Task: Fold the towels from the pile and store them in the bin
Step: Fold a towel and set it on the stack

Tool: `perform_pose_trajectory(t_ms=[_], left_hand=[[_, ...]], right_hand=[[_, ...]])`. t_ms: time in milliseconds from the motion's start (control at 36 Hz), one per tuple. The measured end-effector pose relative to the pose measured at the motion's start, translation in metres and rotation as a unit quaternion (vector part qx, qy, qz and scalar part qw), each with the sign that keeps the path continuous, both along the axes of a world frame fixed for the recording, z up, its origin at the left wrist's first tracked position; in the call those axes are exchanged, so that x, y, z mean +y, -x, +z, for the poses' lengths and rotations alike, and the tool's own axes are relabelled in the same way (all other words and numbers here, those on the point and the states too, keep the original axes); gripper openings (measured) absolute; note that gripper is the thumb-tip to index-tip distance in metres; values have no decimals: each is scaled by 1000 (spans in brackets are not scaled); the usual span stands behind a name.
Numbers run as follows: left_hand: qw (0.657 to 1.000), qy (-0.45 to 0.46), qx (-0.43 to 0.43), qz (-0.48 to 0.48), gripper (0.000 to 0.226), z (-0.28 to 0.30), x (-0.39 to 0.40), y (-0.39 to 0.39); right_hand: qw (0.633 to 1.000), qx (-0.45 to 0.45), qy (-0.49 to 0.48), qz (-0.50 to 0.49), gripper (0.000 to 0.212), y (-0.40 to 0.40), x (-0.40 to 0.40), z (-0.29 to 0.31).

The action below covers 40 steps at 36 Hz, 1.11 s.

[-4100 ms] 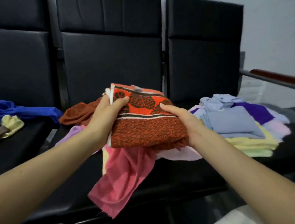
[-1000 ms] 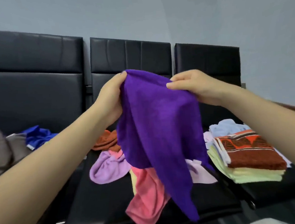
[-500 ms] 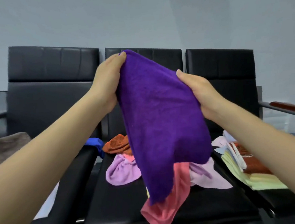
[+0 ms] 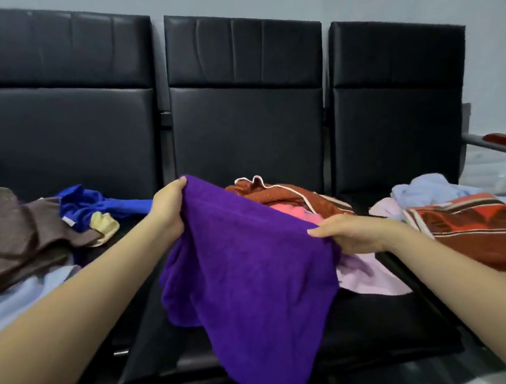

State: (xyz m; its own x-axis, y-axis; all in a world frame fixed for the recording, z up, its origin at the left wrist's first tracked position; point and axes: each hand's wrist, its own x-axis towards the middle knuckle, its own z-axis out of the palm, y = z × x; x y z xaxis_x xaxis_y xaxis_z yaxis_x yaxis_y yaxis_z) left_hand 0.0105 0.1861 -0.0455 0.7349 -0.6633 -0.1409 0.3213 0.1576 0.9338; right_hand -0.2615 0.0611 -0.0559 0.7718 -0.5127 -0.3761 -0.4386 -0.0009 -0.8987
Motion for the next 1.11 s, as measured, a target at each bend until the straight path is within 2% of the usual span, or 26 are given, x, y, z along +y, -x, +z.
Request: perform_pose_trajectory(t_ms=[56, 111, 167, 194, 278, 333, 361, 444, 500, 556, 639, 694, 750, 861, 944, 1028, 1056, 1111], left_hand=[[1000, -4, 20, -15, 19, -7, -2, -14], [999, -4, 19, -50, 39, -13, -4, -27], [997, -2, 5, -75, 38, -15, -7, -36], [996, 1, -2, -84, 31, -14, -9, -39], [997, 23, -10, -80, 20, -11, -18, -42], [997, 35, -39, -52, 17, -13, -26, -46], [997, 33, -62, -33, 15, -16, -31, -49], [984, -27, -176, 1, 19, -41, -44, -59], [963, -101, -251, -12, 22, -61, -44, -60], [951, -166, -246, -85, 21, -84, -41, -63], [945, -221, -208, -121, 30, -104, -38, -71], [949, -213, -201, -119, 28, -100, -39, -69], [951, -197, -197, -132, 34, -94, -36, -62], [939, -215, -222, -152, 67, -89, -23, -55], [914, -259, -278, -139, 67, -90, -11, -54], [882, -296, -334, -150, 83, -88, 4, -49], [864, -313, -361, -160, 82, -87, 9, -47], [824, -363, -396, -182, 62, -87, 17, -44]], right_hand=[[999, -26, -23, -28, 22, 3, -7, -15], [995, -76, -51, -51, 42, 4, -17, -26], [986, -139, -65, -65, 60, 7, -27, -28], [979, -174, -66, -77, 54, 7, -28, -23], [935, -299, -112, -156, 13, 4, -35, -1], [904, -361, -130, -189, 16, 0, -46, 7], [900, -369, -129, -196, 17, -3, -50, 9], [917, -296, -46, -263, 24, -18, -73, -2], [916, -231, 36, -326, 15, -29, -90, -24], [920, -139, 121, -346, 7, -35, -108, -52], [901, -23, 254, -351, 23, -34, -126, -79], [871, -7, 313, -379, 28, -30, -127, -80], [848, -25, 361, -387, 23, -26, -121, -76], [822, -120, 438, -344, 7, -26, -85, -61], [854, -169, 429, -241, 6, -33, -39, -50], [894, -149, 411, -101, 12, -36, 9, -54], [906, -136, 395, -64, 16, -34, 24, -58], [918, -107, 381, 7, 23, -28, 48, -65]])
